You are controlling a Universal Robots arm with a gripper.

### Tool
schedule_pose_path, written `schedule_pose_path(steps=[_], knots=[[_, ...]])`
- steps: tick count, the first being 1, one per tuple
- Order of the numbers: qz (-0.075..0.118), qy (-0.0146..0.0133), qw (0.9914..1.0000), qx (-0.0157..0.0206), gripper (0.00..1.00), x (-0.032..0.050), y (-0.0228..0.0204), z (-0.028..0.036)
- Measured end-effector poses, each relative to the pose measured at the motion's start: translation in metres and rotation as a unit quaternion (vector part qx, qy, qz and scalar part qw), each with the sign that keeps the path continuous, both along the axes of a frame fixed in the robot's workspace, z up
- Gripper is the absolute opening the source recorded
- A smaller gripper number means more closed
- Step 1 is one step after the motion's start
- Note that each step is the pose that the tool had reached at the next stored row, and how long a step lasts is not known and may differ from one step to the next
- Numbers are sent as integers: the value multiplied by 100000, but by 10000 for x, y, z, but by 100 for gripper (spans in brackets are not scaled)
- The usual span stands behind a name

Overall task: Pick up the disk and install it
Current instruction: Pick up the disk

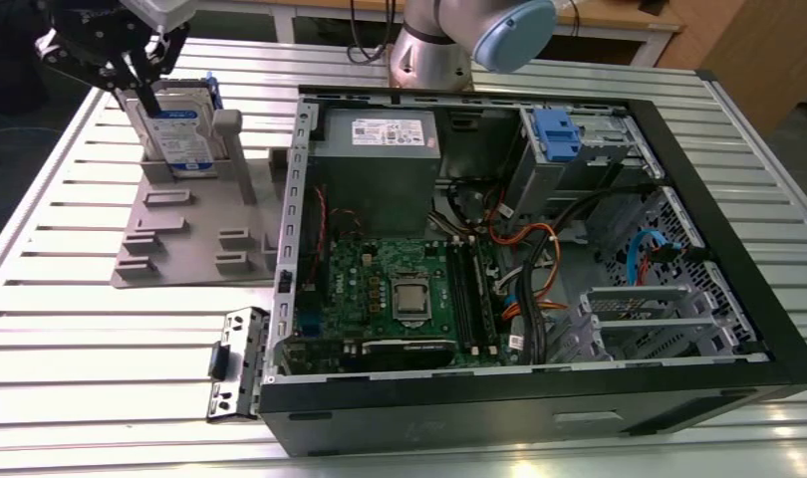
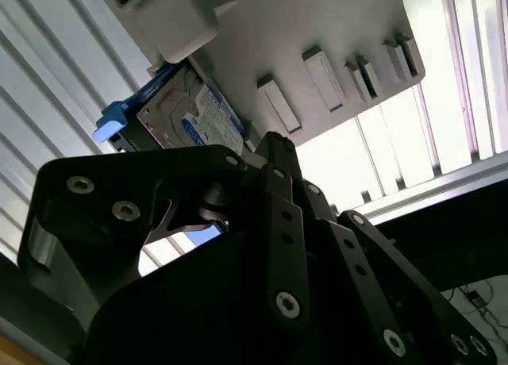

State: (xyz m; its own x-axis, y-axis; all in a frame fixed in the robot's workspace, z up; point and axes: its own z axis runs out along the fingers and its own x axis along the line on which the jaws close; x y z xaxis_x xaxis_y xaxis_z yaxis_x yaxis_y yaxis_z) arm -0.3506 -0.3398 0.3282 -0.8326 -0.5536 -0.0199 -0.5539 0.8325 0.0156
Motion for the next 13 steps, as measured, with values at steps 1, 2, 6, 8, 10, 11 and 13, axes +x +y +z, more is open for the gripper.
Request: schedule_pose_path(steps=[1, 2, 6, 8, 10, 11, 13], knots=[[817, -6, 99997, -30, 10, 0, 0, 0], [1633, -5, 99987, -79, 10, 1, 0, 0], [4865, -3, 99881, -268, 10, 0, 0, 0], [5779, -7, 99832, -287, 10, 0, 0, 0], [5791, -4, 99832, -288, 10, 0, 0, 0], [5792, -6, 99832, -287, 10, 0, 0, 0], [5916, -2, 99824, -311, 10, 0, 0, 0]])
